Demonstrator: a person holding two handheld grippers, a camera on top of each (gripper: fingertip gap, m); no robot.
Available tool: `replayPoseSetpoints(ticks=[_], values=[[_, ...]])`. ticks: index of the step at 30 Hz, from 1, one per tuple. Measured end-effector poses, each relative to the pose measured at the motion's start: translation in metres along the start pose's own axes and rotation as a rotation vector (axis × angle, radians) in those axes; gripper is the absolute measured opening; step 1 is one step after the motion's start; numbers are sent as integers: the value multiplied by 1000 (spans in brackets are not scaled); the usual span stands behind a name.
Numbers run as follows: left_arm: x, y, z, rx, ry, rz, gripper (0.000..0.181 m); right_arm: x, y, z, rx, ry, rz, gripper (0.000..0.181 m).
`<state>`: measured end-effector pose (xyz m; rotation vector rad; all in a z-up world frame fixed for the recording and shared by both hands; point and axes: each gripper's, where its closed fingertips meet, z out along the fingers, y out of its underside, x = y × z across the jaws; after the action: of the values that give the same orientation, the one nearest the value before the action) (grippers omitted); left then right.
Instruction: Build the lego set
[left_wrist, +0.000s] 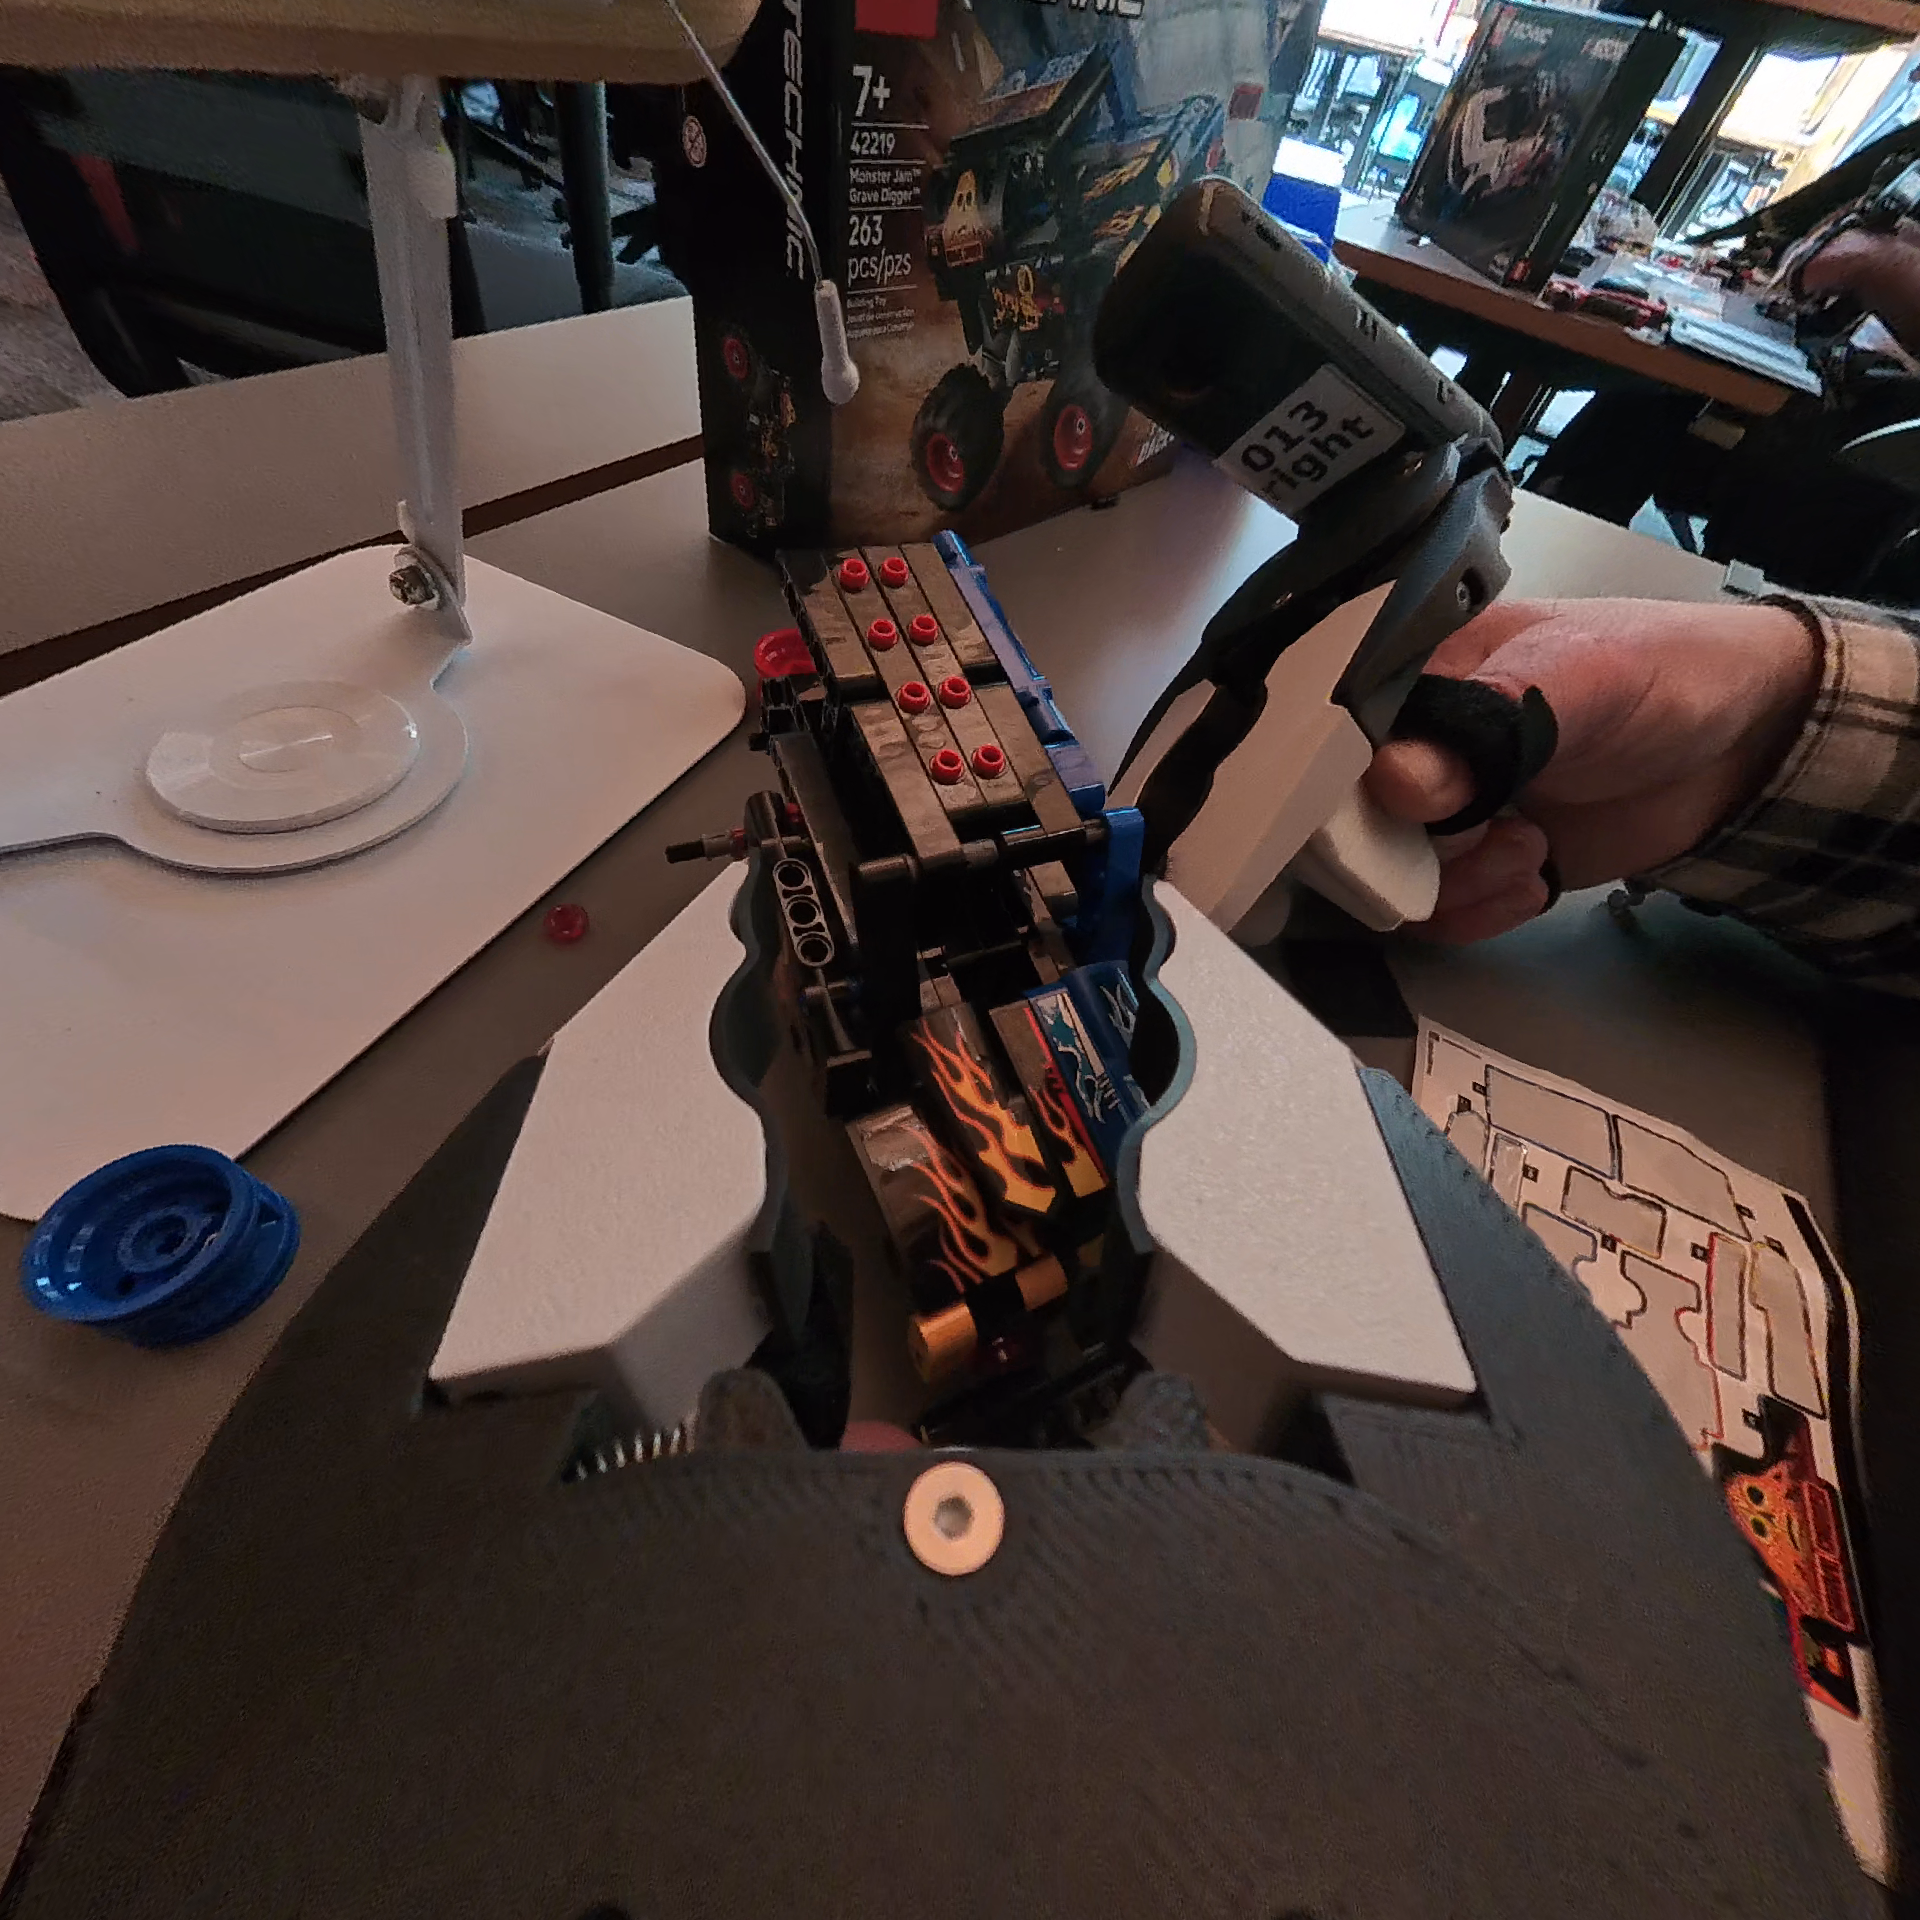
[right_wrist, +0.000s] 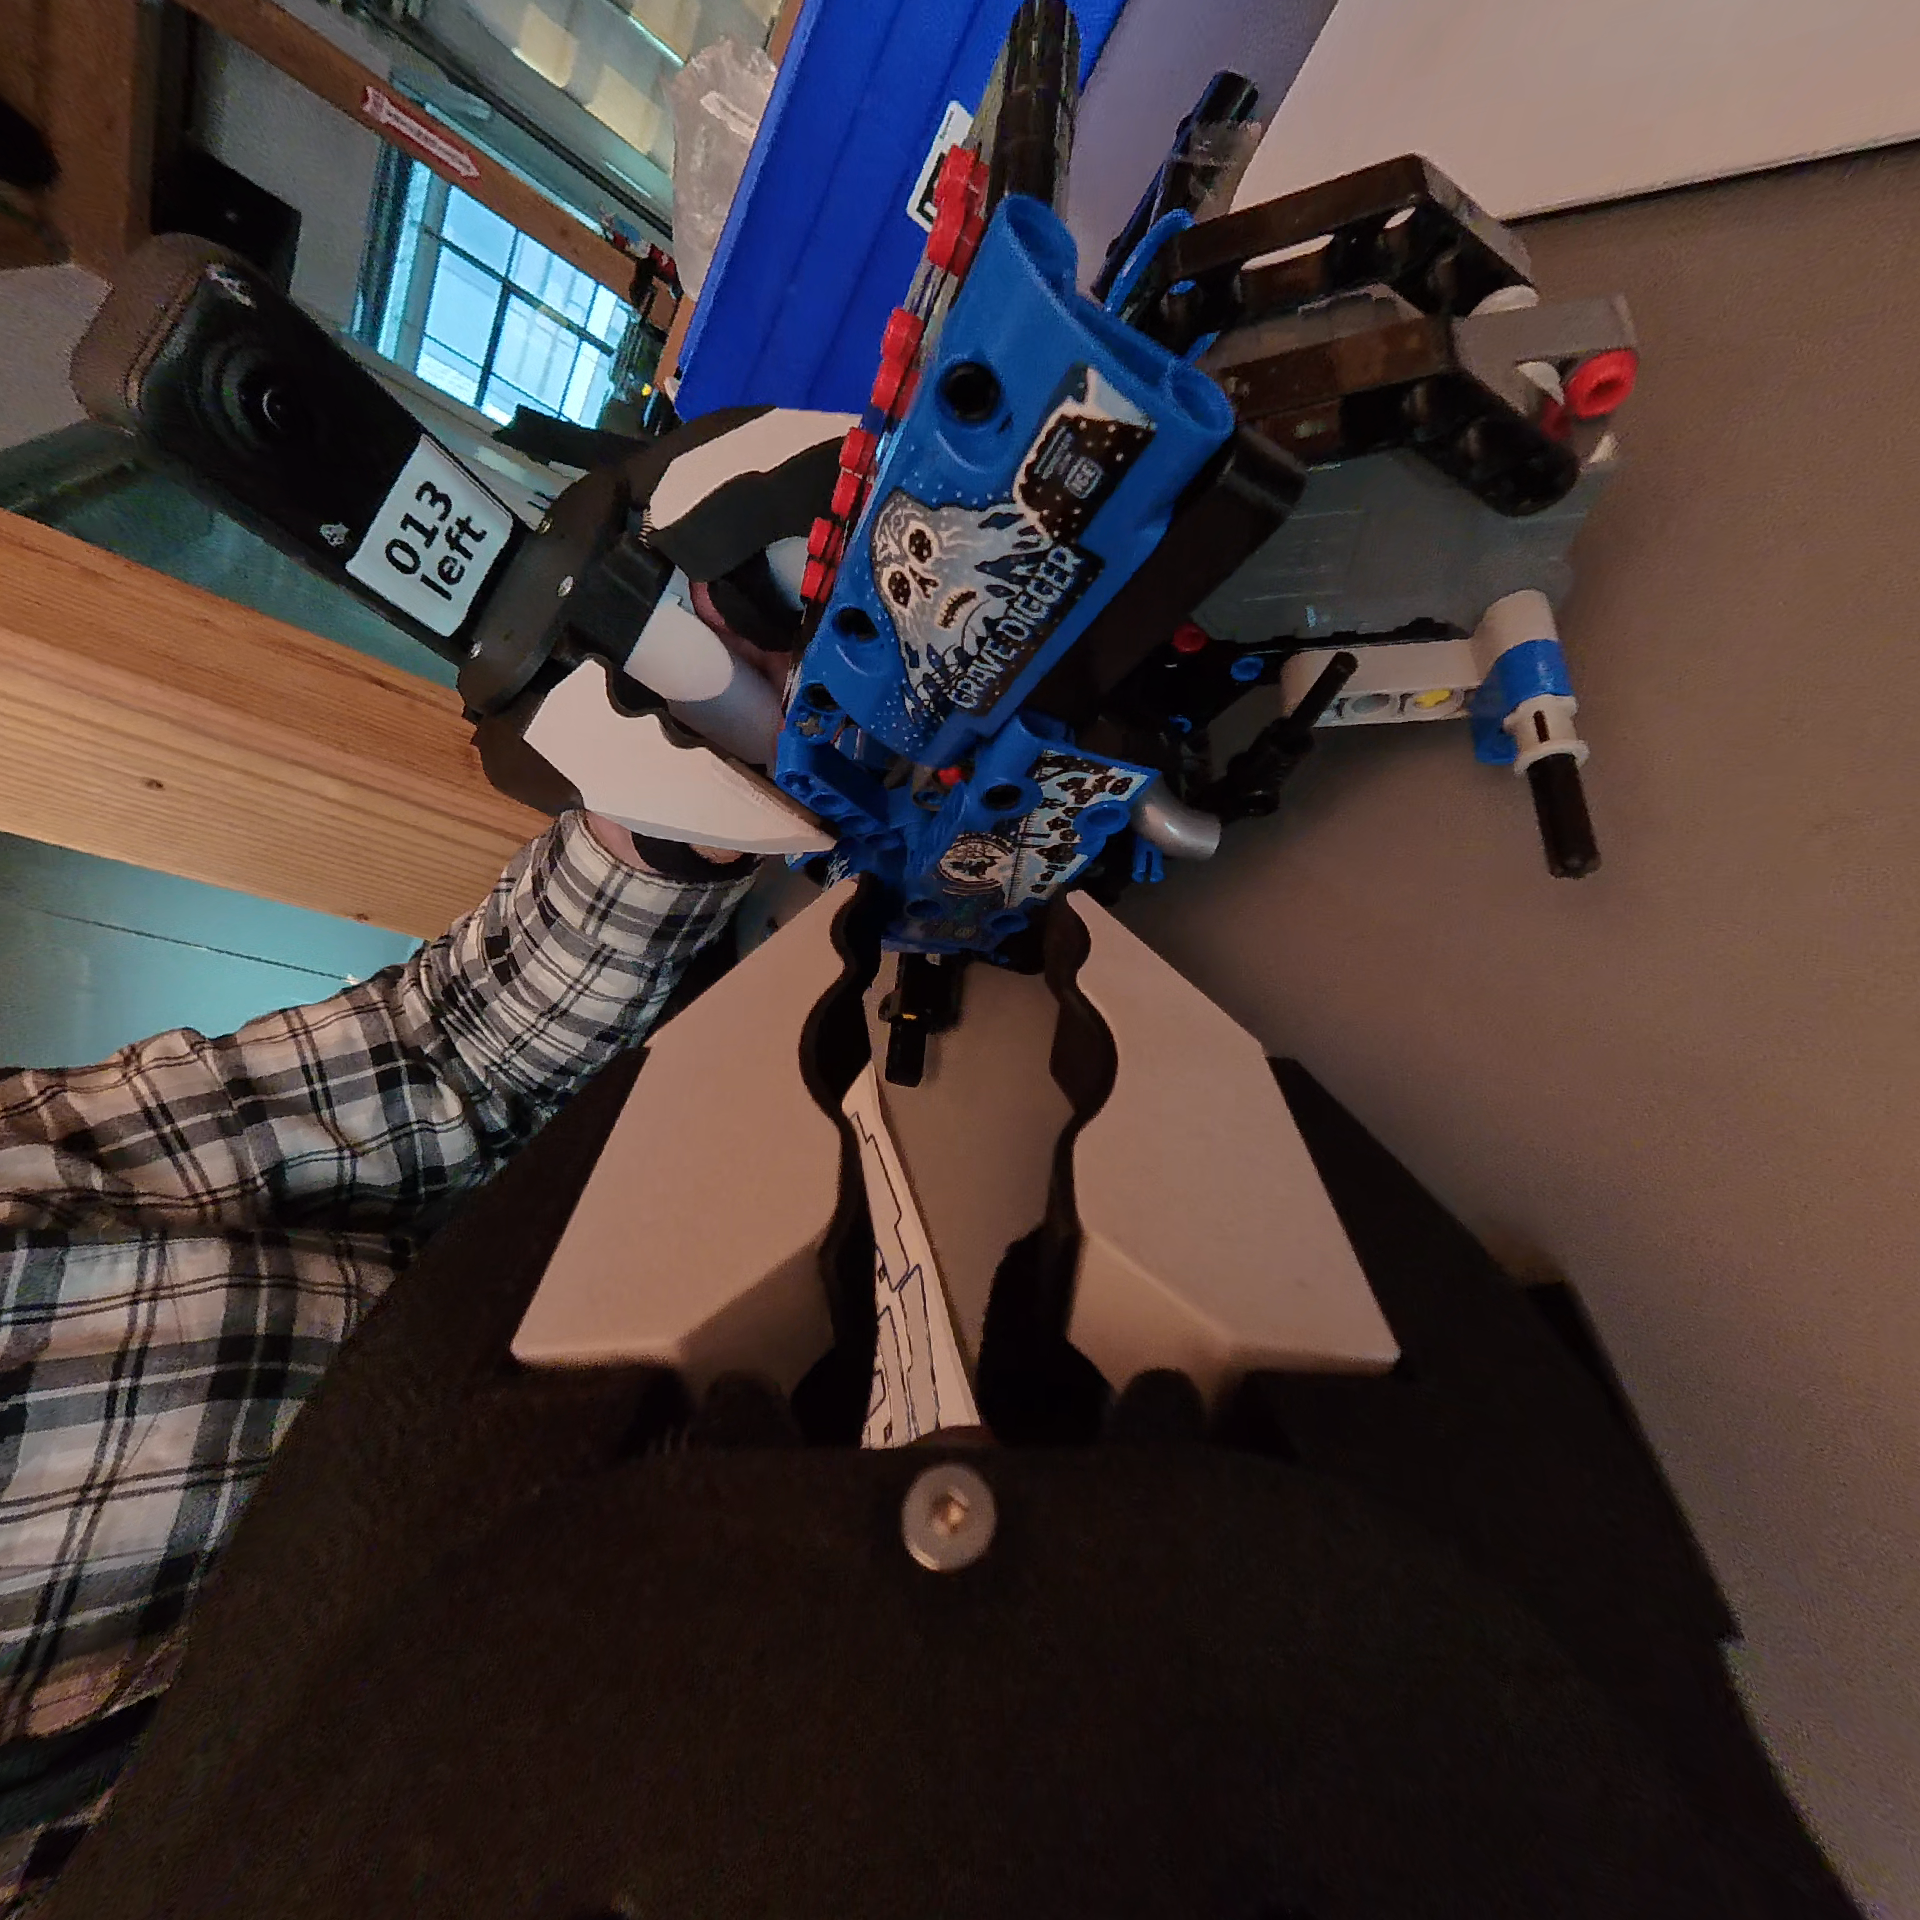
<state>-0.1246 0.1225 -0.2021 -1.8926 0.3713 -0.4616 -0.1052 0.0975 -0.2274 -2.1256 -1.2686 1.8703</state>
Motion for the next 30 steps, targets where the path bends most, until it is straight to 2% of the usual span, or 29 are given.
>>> replayPoseSetpoints(ticks=[5,9,10,12,18,22,30], values=[[-4,-2,0,16,-21,8,67,6,-5,5,30,67,-13,29],[-3,-2,-2,0,-23,46,68,5,-3,4,1,36,-9,30],[-5,-3,-4,1,-24,42,62,5,-3,3,0,38,-14,31],[-8,-6,-9,20,-21,49,29,7,-2,-2,-2,39,-9,31],[-2,0,-4,-20,-3,75,40,9,3,-12,-25,63,-40,33],[0,0,-6,-25,27,58,48,6,10,-15,-64,11,-3,35],[1,6,-4,-69,20,73,46,5,14,-23,-87,-4,17,37]])
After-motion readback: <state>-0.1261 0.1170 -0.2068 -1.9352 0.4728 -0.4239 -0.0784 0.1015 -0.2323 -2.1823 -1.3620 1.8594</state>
